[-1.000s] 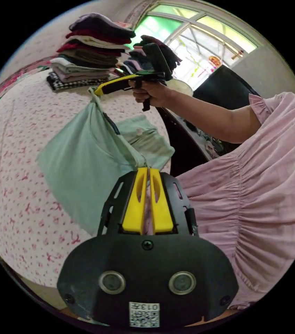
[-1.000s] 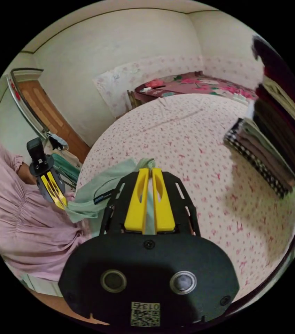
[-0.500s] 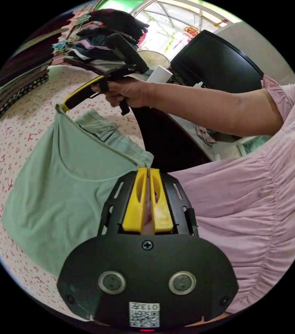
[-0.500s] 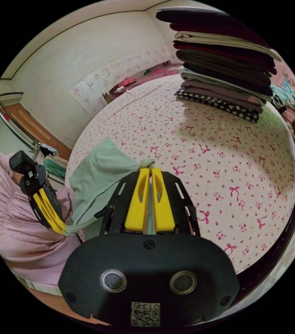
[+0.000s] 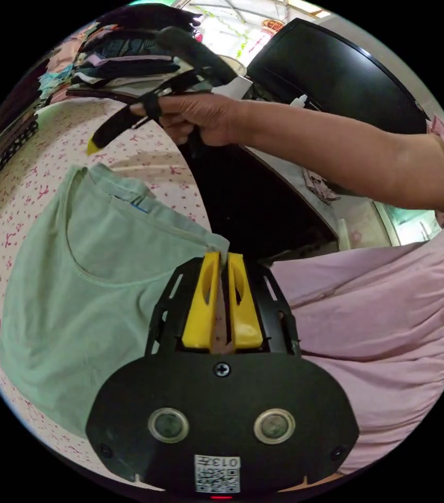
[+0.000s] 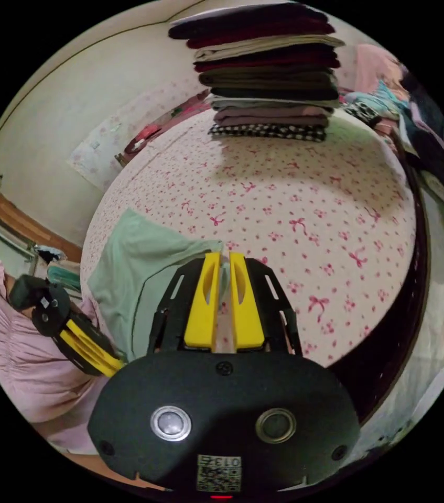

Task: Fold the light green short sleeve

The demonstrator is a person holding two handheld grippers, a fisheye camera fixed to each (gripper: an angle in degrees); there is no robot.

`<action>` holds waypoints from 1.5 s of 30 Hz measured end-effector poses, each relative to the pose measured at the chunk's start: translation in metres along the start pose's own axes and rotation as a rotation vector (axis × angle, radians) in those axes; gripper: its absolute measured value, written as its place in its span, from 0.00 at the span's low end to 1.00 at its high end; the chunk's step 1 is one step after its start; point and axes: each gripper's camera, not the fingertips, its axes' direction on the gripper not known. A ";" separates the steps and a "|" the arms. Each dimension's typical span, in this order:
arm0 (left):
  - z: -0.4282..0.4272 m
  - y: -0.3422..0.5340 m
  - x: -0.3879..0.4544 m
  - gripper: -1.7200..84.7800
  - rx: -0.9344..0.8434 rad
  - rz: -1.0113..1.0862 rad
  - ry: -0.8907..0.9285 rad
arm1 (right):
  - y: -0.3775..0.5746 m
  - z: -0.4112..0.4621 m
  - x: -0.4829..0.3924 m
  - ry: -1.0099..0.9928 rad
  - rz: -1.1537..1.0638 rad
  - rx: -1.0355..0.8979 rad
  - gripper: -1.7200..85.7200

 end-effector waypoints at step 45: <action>-0.141 0.142 -0.108 0.18 0.279 -0.836 -0.274 | 0.073 -0.016 -0.038 0.083 0.288 -0.038 0.17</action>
